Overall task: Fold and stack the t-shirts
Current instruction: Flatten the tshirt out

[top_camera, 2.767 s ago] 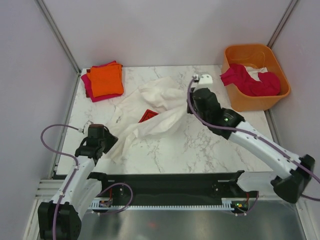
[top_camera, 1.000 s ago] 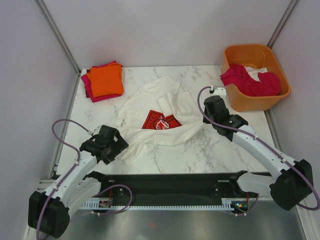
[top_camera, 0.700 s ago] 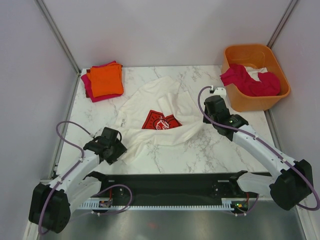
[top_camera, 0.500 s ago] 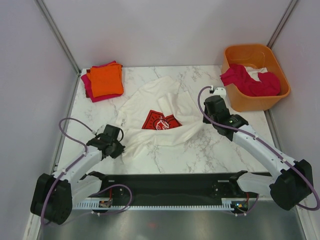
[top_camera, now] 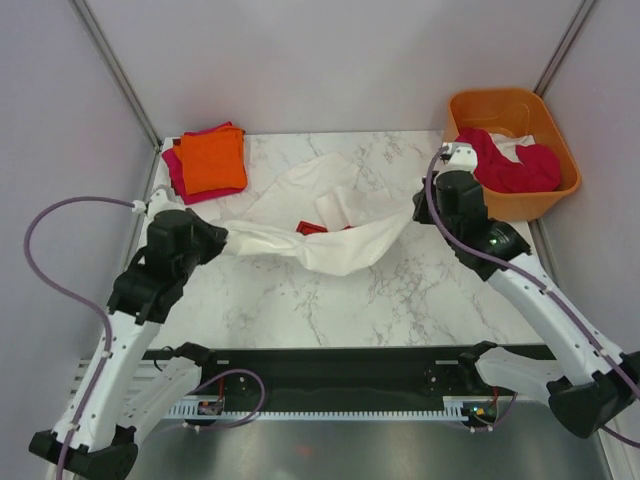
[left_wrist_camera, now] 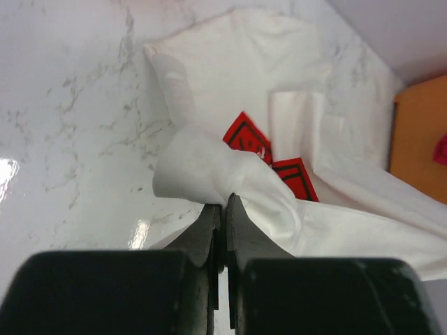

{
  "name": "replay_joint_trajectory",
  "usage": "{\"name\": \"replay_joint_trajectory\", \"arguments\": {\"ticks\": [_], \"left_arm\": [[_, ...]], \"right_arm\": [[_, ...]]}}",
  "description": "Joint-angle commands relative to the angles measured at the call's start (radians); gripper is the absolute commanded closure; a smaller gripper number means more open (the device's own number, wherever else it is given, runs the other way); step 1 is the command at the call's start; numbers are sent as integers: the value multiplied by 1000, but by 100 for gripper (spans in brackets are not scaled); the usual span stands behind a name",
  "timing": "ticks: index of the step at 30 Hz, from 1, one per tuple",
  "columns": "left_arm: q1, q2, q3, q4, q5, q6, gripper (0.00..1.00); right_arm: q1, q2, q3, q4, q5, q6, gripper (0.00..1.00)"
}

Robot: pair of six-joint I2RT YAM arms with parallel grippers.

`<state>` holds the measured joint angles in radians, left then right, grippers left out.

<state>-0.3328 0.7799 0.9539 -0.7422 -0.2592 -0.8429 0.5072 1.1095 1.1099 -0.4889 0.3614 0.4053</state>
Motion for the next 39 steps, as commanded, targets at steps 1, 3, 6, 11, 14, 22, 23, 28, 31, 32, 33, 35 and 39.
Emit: {"name": "replay_joint_trajectory", "arguments": {"ticks": [1,3,6,11,14,22,23,28,31,32,33,35,39], "left_arm": [[-2,-57,170,-80,-45,160,98],[-2,-65,285,-85,-28,247,98],[-2,-67,411,-89,27,355,98],[-2,-73,692,-106,147,484,98],[0,-70,845,-126,206,542,98],[6,41,1069,-206,212,567,98],[6,56,1063,-221,192,556,98],[6,145,884,-158,202,530,98],[6,251,763,-77,169,534,98],[6,287,741,-54,135,539,98],[6,339,708,4,121,547,98],[9,522,713,44,83,591,98],[78,919,987,63,95,617,98]], "right_arm": [[-4,-105,145,23,-53,-29,100],[-6,-152,213,18,-87,-40,100],[-4,-223,301,15,-122,-60,100],[-4,-350,413,12,-254,-80,100],[-4,-439,446,19,-288,-100,100],[-4,-438,478,-62,-135,-122,100],[-4,-418,476,-88,-118,-114,100],[-4,-271,369,-71,-29,-67,100],[-4,-127,314,-41,34,-39,100],[-4,-82,291,-27,62,-27,100],[-4,-36,288,-11,101,-16,100],[-9,146,342,-8,190,-14,85],[-64,510,604,-95,235,13,2]]}}
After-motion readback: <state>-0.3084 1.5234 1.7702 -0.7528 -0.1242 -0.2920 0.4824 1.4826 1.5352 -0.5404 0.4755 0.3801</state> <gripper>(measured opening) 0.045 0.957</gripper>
